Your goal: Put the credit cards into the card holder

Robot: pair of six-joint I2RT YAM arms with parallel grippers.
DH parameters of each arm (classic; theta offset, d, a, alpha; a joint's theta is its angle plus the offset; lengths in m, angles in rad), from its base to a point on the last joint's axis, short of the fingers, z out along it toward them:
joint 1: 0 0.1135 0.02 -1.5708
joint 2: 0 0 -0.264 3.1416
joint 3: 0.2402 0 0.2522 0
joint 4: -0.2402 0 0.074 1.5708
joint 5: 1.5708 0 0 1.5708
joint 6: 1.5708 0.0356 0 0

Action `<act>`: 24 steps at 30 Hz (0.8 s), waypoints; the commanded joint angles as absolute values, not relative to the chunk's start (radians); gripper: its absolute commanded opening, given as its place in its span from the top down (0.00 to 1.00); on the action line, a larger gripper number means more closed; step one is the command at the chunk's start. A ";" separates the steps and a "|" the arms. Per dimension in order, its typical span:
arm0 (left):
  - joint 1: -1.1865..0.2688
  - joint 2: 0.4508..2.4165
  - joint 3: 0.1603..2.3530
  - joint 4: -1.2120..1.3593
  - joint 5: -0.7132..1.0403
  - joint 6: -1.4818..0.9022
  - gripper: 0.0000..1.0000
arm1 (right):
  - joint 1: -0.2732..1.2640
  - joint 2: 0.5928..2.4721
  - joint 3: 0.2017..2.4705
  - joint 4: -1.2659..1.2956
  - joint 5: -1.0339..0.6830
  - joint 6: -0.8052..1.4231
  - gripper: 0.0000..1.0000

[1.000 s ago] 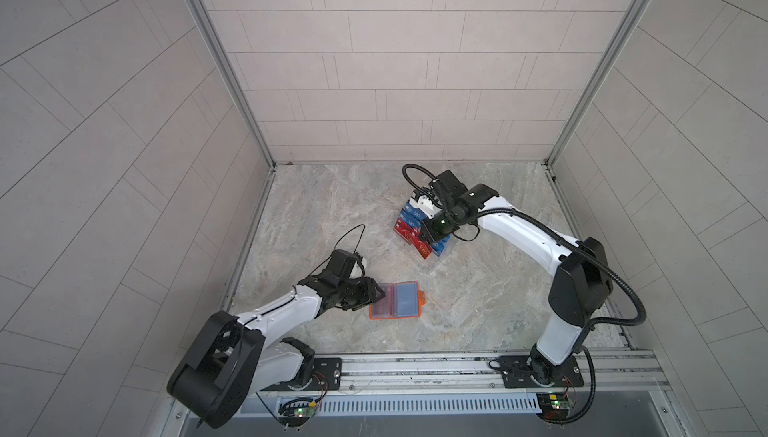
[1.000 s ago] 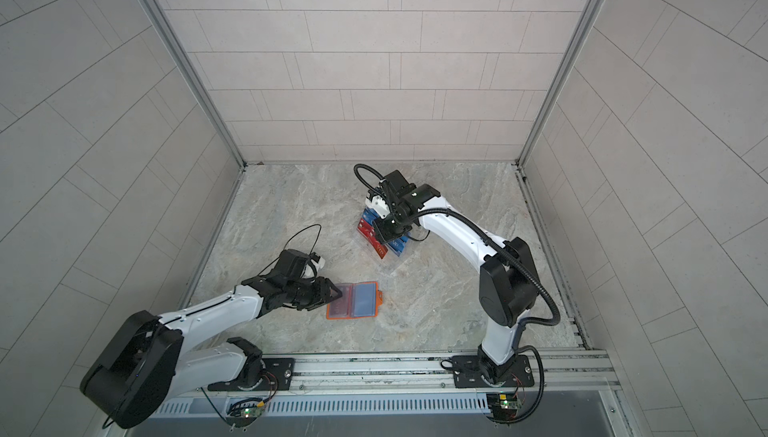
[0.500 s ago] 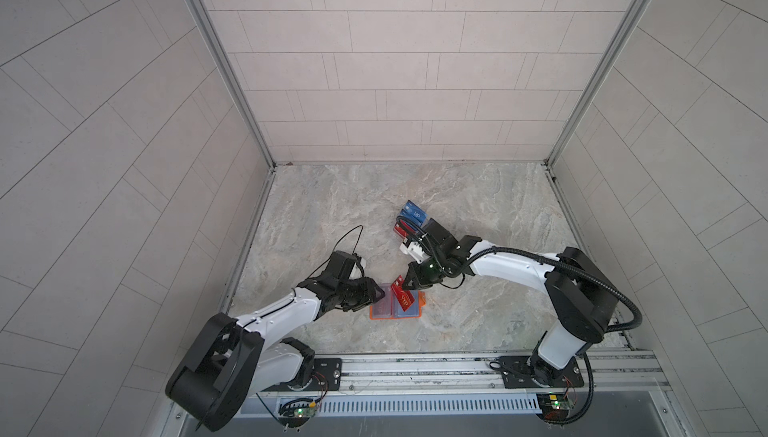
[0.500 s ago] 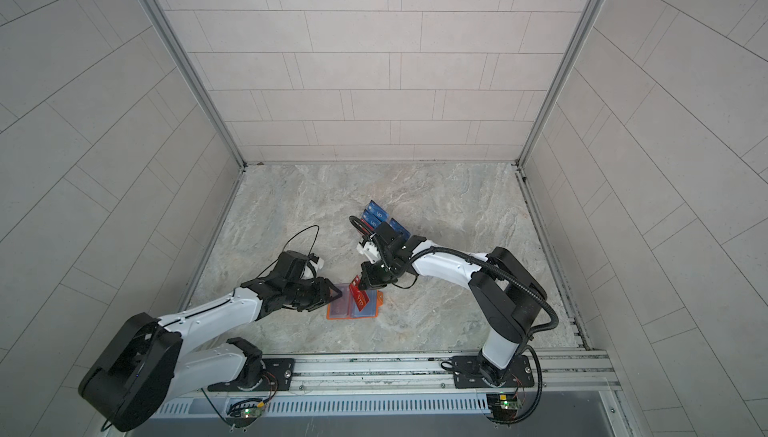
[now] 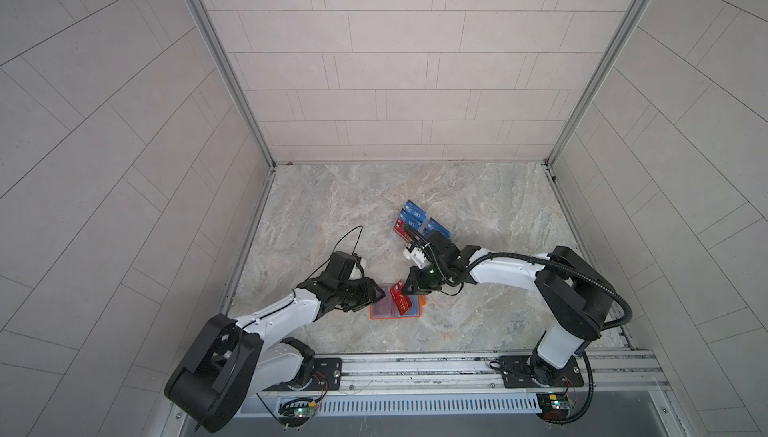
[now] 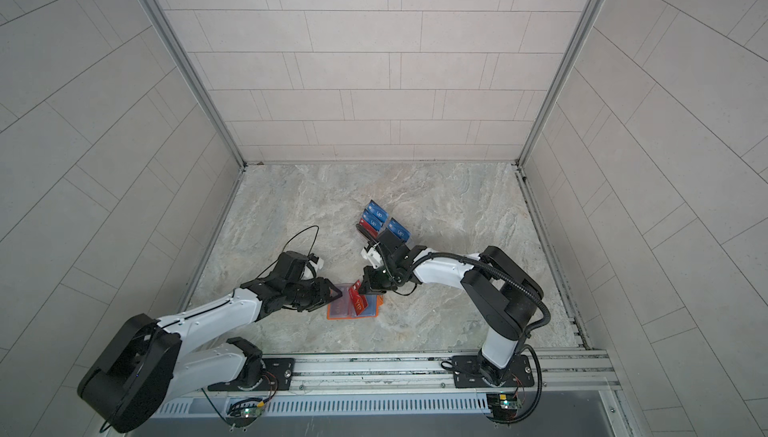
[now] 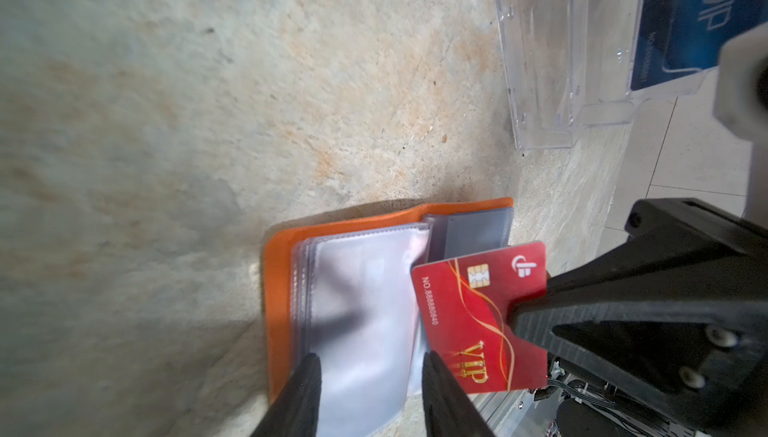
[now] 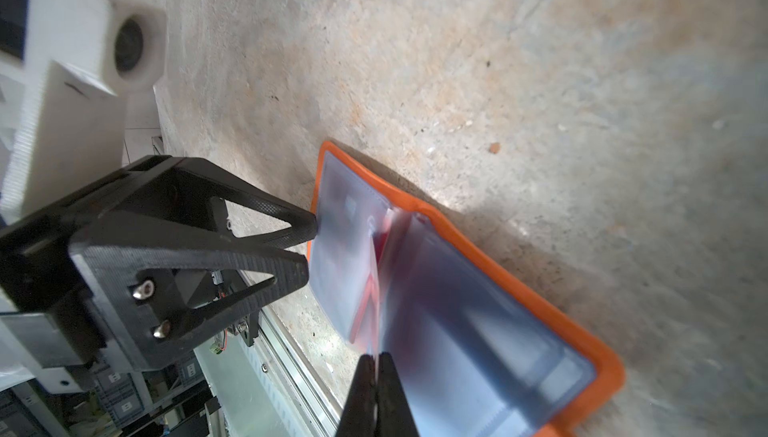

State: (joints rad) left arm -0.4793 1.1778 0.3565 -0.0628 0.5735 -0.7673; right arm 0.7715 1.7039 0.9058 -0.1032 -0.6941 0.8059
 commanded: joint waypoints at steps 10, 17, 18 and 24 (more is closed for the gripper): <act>-0.486 1.166 0.342 -0.092 0.557 -0.761 0.55 | 0.772 1.680 0.866 -0.078 -0.710 0.870 1.00; -0.485 1.154 0.342 -0.106 0.552 -0.760 0.55 | 0.772 1.656 0.834 -0.031 -0.715 0.927 1.00; -0.486 1.152 0.342 -0.107 0.549 -0.759 0.55 | 0.772 1.657 0.832 -0.028 -0.715 0.930 1.00; -0.485 1.154 0.345 -0.107 0.549 -0.756 0.55 | 0.772 1.665 0.838 -0.026 -0.718 0.935 1.00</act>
State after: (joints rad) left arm -0.4801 1.1629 0.3546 -0.0814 0.5632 -0.7666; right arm 0.7715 1.6825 0.8421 -0.0288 -0.7219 0.9104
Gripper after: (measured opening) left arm 0.449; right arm 0.056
